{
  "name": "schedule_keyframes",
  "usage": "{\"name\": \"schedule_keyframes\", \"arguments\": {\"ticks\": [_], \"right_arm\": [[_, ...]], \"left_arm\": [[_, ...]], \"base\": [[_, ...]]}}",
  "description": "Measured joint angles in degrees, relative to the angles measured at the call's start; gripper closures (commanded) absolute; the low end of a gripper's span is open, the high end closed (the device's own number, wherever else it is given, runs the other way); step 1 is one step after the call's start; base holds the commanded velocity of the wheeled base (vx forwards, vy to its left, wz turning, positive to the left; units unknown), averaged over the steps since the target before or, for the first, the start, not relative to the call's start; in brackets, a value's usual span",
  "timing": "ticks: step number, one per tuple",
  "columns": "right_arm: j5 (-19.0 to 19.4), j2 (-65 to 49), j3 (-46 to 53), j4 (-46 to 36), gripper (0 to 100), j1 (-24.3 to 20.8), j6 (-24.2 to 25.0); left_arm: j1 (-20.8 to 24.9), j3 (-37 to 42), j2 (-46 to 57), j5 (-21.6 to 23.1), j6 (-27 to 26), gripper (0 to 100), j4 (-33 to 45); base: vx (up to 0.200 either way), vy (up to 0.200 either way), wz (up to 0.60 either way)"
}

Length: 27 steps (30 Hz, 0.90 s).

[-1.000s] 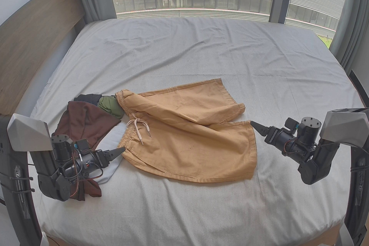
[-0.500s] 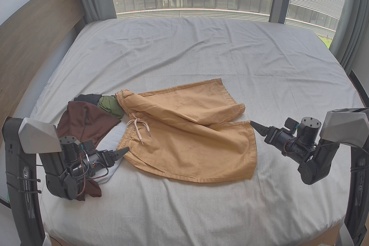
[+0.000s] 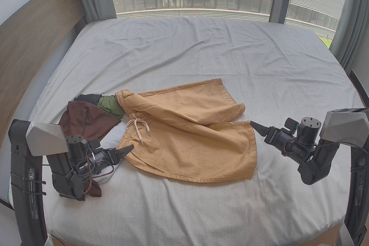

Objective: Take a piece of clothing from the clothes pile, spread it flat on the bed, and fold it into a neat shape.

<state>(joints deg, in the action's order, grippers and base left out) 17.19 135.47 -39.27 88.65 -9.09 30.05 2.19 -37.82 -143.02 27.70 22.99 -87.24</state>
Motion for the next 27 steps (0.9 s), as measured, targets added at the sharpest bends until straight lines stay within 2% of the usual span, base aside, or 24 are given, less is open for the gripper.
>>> {"name": "schedule_keyframes", "arguments": {"ticks": [1, 16, 21, 24, 27], "right_arm": [[0.0, 0.0, 0.0, 0.0, 0, 0.0, 0.0], [0.1, 0.9, 2.1, -0.1, 0, 0.0, -0.4], [0.4, 2.0, 6.7, -0.1, 0, -0.2, -3.4], [1.5, 3.0, 9.6, -0.2, 0, -0.3, -5.4], [4.6, 3.5, 12.5, -0.2, 0, -0.7, -6.1]], "left_arm": [[0.0, -0.4, -0.2, -0.2, 0.0, 100, -0.1], [-0.2, -1.9, -1.3, -0.4, 0.1, 100, 0.0], [-0.2, -1.9, -1.5, -0.4, 0.2, 100, -0.6], [-0.2, -1.7, -1.6, -0.4, 0.2, 100, -0.8], [0.0, -1.6, -1.6, -0.4, 0.2, 100, -0.9]], "base": [[0.0, 0.0, 0.0], [0.0, 0.0, 0.0], [0.0, 0.0, 0.0], [0.0, 0.0, 0.0], [0.0, 0.0, 0.0]]}}
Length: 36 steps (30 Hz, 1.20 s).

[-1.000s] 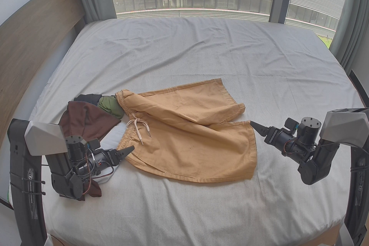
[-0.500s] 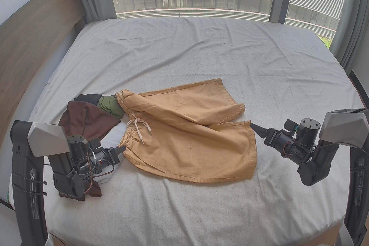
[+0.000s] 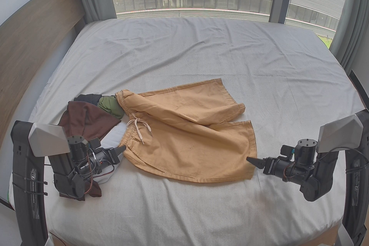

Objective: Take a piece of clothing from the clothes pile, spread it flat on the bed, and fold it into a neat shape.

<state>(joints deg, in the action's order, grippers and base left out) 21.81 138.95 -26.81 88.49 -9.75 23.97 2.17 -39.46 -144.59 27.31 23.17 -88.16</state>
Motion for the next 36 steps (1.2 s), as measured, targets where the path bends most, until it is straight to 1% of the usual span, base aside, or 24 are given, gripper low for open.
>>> {"name": "schedule_keyframes", "arguments": {"ticks": [3, 8, 11, 16, 25, 26, 36], "right_arm": [[2.3, 0.3, 2.9, 0.0, 0, -0.7, -1.1], [2.8, 1.4, 4.1, 0.0, 0, -1.2, -3.5], [3.1, 2.6, 3.9, 0.0, 0, -1.3, -3.8], [5.1, 4.1, 2.8, 0.1, 0, -1.6, -3.9], [5.4, 5.2, 0.7, 0.1, 0, -2.1, -3.8], [5.4, 5.3, 0.5, 0.1, 100, -2.1, -3.8], [6.4, 6.6, -0.3, 0.0, 100, -2.1, -3.8]], "left_arm": [[0.1, 0.1, 0.0, 0.0, 0.0, 100, 0.0], [0.1, 0.1, 0.0, 0.0, 0.0, 100, -0.1], [0.1, 0.2, 0.0, 0.0, 0.0, 100, -0.1], [0.1, 0.2, 0.0, 0.0, -0.1, 100, -0.1], [0.1, 0.2, 0.1, 0.0, -0.2, 100, -0.1], [0.1, 0.2, 0.1, 0.0, -0.2, 100, -0.1], [0.2, 0.2, 0.1, 0.0, -0.2, 100, -0.1]], "base": [[0.0, 0.0, 0.0], [0.0, 0.0, 0.0], [0.0, 0.0, 0.0], [0.0, 0.0, 0.0], [0.0, 0.0, 0.0], [0.0, 0.0, 0.0], [0.0, 0.0, 0.0]]}}
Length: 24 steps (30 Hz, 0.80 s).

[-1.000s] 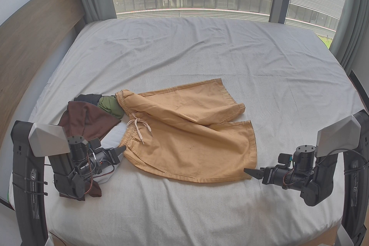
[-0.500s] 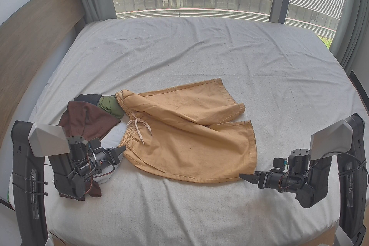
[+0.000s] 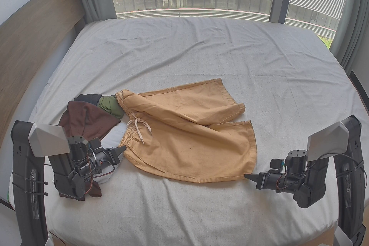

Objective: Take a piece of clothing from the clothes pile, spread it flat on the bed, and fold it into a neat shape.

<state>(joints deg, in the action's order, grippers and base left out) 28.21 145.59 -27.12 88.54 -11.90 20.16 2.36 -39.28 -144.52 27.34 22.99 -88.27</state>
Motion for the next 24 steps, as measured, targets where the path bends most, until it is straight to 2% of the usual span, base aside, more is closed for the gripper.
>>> {"name": "schedule_keyframes", "arguments": {"ticks": [10, 24], "right_arm": [[0.7, -1.0, 2.9, 0.0, 100, 0.6, 0.0], [1.2, -6.9, 9.8, -0.3, 100, 0.9, -0.5]], "left_arm": [[0.0, 1.0, 0.4, 0.0, 0.2, 100, 0.0], [-0.2, 14.4, 7.0, 0.7, 3.1, 100, 0.0]], "base": [[0.0, 0.0, 0.0], [0.0, 0.0, 0.0]]}}
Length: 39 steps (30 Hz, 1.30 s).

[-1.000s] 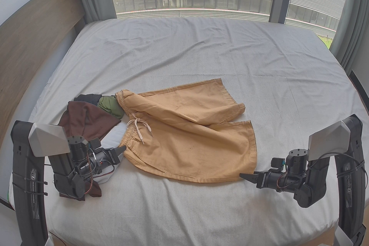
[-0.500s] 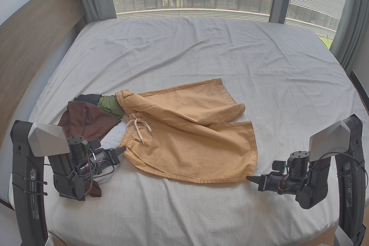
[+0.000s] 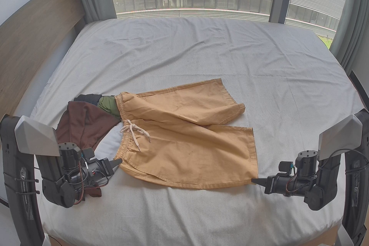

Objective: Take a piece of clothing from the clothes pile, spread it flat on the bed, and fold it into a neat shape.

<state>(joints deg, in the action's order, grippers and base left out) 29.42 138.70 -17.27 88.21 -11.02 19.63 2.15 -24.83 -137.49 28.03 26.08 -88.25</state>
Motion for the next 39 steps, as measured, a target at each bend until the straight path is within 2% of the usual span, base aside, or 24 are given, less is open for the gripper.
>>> {"name": "schedule_keyframes", "arguments": {"ticks": [12, 27, 39], "right_arm": [[0.1, -0.8, 4.5, -0.2, 100, -0.3, -3.7], [0.1, -0.5, 10.6, -0.1, 100, -0.9, -9.8], [0.1, -0.6, 13.9, 0.0, 100, -1.2, -11.3]], "left_arm": [[0.0, 8.7, 3.8, 0.0, -0.4, 100, 0.4], [-0.3, 17.7, 5.3, 0.0, -4.8, 100, 0.5], [-1.1, 23.0, 4.8, 0.3, -9.2, 100, 0.1]], "base": [[0.0, 0.0, 0.0], [0.0, 0.0, 0.0], [0.0, 0.0, 0.0]]}}
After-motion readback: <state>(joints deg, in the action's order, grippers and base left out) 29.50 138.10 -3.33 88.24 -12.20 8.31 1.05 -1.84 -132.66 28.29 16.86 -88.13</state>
